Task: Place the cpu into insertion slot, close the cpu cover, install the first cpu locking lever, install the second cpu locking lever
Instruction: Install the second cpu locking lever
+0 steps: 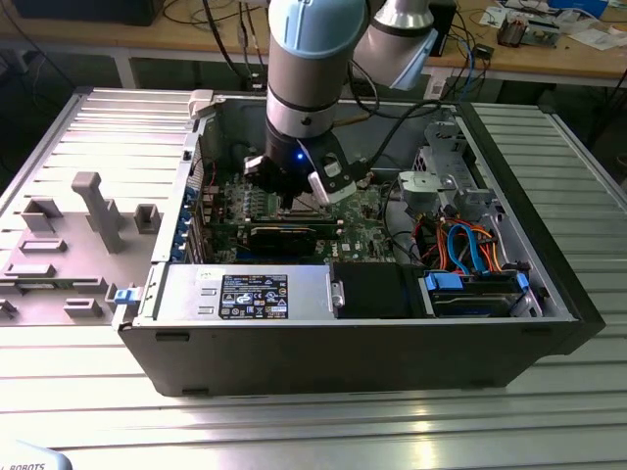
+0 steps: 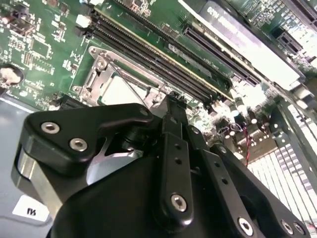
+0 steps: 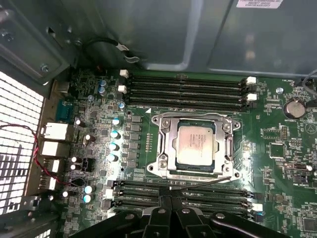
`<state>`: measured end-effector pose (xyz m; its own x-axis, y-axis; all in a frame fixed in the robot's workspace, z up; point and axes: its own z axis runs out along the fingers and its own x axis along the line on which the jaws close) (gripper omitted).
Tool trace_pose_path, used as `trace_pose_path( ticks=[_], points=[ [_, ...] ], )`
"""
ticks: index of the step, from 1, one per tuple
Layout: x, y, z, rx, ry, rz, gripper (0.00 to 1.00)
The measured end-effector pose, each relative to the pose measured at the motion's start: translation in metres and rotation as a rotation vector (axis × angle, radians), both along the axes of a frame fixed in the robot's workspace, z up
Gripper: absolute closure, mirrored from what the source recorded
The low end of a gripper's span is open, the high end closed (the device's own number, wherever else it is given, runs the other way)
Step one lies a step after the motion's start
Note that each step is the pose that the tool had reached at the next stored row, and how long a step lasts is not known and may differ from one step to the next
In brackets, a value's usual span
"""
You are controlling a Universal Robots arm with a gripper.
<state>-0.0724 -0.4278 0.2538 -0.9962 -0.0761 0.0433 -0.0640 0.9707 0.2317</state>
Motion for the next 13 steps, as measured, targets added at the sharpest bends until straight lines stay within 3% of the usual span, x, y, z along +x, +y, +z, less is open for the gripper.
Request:
trace_pose_path(
  ticks=[2, 3, 5, 8, 13],
  points=[
    [0.0003, 0.0000, 0.0075, -0.0002, 0.0000, 0.000, 0.89],
    [0.0058, 0.0002, 0.0056, 0.0003, 0.0007, 0.000, 0.89],
    [0.0075, 0.0003, 0.0013, 0.0016, 0.0009, 0.000, 0.89],
    [0.0076, 0.0023, -0.0086, 0.0017, 0.0030, 0.000, 0.89],
    [0.0031, 0.0027, -0.0138, 0.0094, 0.0031, 0.003, 0.89]
  ],
)
